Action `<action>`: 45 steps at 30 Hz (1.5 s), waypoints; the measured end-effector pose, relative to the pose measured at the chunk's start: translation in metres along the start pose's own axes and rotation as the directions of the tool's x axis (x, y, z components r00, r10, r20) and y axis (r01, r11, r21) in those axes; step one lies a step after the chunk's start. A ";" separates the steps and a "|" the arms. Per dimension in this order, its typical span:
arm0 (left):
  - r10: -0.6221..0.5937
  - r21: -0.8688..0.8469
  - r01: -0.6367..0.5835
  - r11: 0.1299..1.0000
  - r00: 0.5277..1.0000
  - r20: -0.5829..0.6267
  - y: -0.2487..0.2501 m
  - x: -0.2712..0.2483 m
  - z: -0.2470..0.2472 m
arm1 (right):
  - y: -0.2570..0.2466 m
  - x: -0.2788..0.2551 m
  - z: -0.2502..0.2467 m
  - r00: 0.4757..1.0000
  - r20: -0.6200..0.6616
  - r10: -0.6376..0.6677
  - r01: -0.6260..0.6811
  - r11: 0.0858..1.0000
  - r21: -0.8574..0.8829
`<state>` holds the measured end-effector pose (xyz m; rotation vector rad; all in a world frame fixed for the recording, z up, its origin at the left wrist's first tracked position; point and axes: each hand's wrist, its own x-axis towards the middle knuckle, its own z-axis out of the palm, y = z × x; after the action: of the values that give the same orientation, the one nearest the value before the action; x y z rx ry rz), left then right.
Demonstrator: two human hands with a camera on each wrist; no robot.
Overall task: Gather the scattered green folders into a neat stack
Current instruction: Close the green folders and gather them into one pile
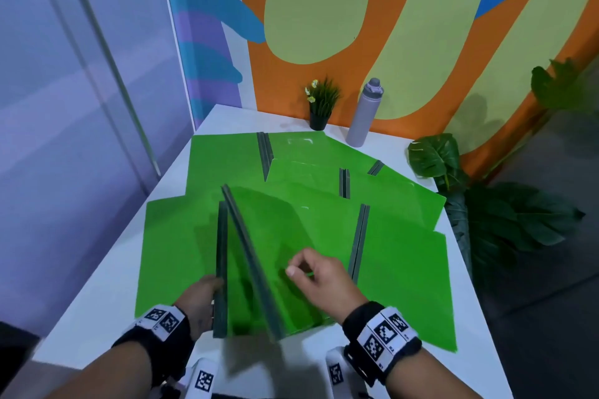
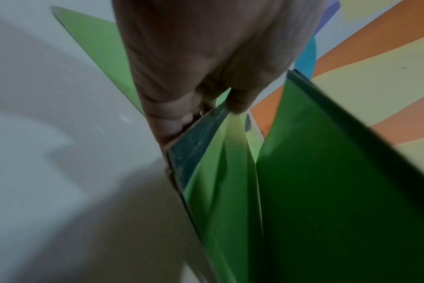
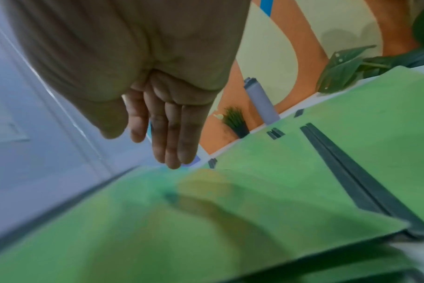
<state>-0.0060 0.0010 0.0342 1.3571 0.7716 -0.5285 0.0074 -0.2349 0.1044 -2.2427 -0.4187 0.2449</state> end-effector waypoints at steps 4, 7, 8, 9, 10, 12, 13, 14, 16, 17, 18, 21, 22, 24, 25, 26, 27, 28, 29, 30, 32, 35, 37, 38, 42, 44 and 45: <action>-0.106 -0.040 0.107 0.993 0.994 0.012 0.002 0.020 -0.014 | 0.051 0.009 0.016 0.977 0.023 0.211 -0.195 0.935 -0.297; -0.099 0.153 0.094 0.984 0.995 0.025 0.000 0.025 -0.014 | 0.088 0.003 0.034 0.928 0.163 0.335 -0.245 0.879 -0.409; -0.057 0.267 0.048 0.962 0.998 0.025 -0.003 0.027 -0.014 | 0.096 0.000 0.041 0.916 0.214 0.339 -0.224 0.876 -0.428; -0.010 0.382 0.003 0.924 1.000 0.017 -0.004 0.030 -0.013 | 0.101 -0.003 0.047 0.910 0.241 0.338 -0.207 0.872 -0.444; 0.053 0.454 -0.045 0.890 0.999 -0.006 -0.006 0.032 -0.012 | 0.104 -0.004 0.051 0.909 0.243 0.338 -0.203 0.869 -0.451; 0.148 0.471 -0.122 0.874 0.989 -0.020 -0.006 0.035 -0.010 | 0.106 -0.002 0.053 0.924 0.174 0.341 -0.249 0.881 -0.404; 0.189 0.457 -0.167 0.874 0.982 -0.003 -0.003 0.033 -0.010 | 0.106 0.001 0.051 0.927 0.103 0.362 -0.308 0.887 -0.344; 0.238 0.440 -0.221 0.870 0.971 0.017 0.000 0.033 -0.009 | 0.106 0.005 0.047 0.917 0.013 0.398 -0.381 0.887 -0.261; 0.315 0.427 -0.319 0.846 0.945 0.083 0.010 0.029 -0.006 | 0.107 0.012 0.033 0.856 -0.128 0.501 -0.507 0.862 -0.018; 0.336 0.424 -0.354 0.834 0.934 0.118 0.015 0.026 -0.003 | 0.109 0.014 0.024 0.819 -0.141 0.556 -0.543 0.831 0.122; 0.343 0.419 -0.380 0.825 0.925 0.163 0.020 0.024 0.001 | 0.110 0.016 0.017 0.786 -0.126 0.605 -0.565 0.786 0.252; 0.383 0.493 -0.450 0.745 0.893 0.237 0.029 0.029 0.017 | 0.113 0.017 0.000 0.718 -0.115 0.686 -0.551 0.662 0.508; 0.390 0.551 -0.459 0.697 0.887 0.246 0.029 0.036 0.021 | 0.113 0.017 -0.005 0.702 -0.146 0.697 -0.538 0.653 0.533; 0.366 0.668 -0.430 0.607 0.898 0.244 0.026 0.050 0.025 | 0.117 0.016 -0.014 0.665 -0.213 0.716 -0.542 0.658 0.523; 0.349 0.731 -0.405 0.549 0.906 0.240 0.022 0.057 0.024 | 0.121 0.015 -0.018 0.649 -0.232 0.724 -0.554 0.660 0.508; 0.338 0.786 -0.385 0.483 0.910 0.238 0.018 0.065 0.022 | 0.126 0.014 -0.021 0.632 -0.244 0.735 -0.569 0.655 0.497; 0.314 0.841 -0.349 0.413 0.921 0.229 0.013 0.072 0.017 | 0.131 0.012 -0.023 0.619 -0.258 0.742 -0.582 0.654 0.484; 0.291 0.888 -0.317 0.332 0.930 0.223 0.007 0.079 0.010 | 0.135 0.010 -0.025 0.604 -0.267 0.750 -0.597 0.649 0.472; 0.266 0.920 -0.278 0.275 0.942 0.206 0.001 0.084 0.002 | 0.139 0.008 -0.027 0.591 -0.277 0.758 -0.608 0.644 0.464; 0.266 0.935 -0.257 0.246 0.945 0.189 -0.003 0.086 -0.006 | 0.143 0.007 -0.028 0.574 -0.284 0.768 -0.619 0.634 0.464; 0.320 0.943 -0.236 0.236 0.935 0.154 -0.008 0.089 -0.022 | 0.147 0.004 -0.028 0.550 -0.289 0.783 -0.639 0.618 0.458; 0.383 0.973 -0.121 0.199 0.923 0.036 -0.008 0.080 -0.042 | 0.150 0.001 -0.021 0.542 -0.289 0.789 -0.688 0.614 0.386; 0.385 0.979 -0.014 0.201 0.920 -0.066 -0.011 0.075 -0.056 | 0.153 -0.002 -0.013 0.563 -0.279 0.778 -0.714 0.627 0.310; 0.379 0.975 0.037 0.218 0.918 -0.120 -0.014 0.075 -0.062 | 0.155 -0.003 -0.010 0.575 -0.273 0.771 -0.728 0.635 0.259; 0.401 0.917 0.157 0.367 0.863 -0.308 -0.018 0.076 -0.069 | 0.141 -0.011 -0.010 0.596 -0.213 0.774 -0.757 0.630 0.173; 0.382 0.905 0.168 0.392 0.865 -0.326 -0.015 0.083 -0.061 | 0.135 -0.015 -0.012 0.593 -0.196 0.781 -0.769 0.621 0.150; 0.365 0.909 0.177 0.377 0.874 -0.321 -0.014 0.087 -0.056 | 0.133 -0.016 -0.014 0.595 -0.190 0.781 -0.769 0.622 0.145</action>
<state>0.0308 0.0627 -0.0422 2.7088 0.7879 -0.5506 0.0254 -0.3309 0.0123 -2.2353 0.7434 0.4214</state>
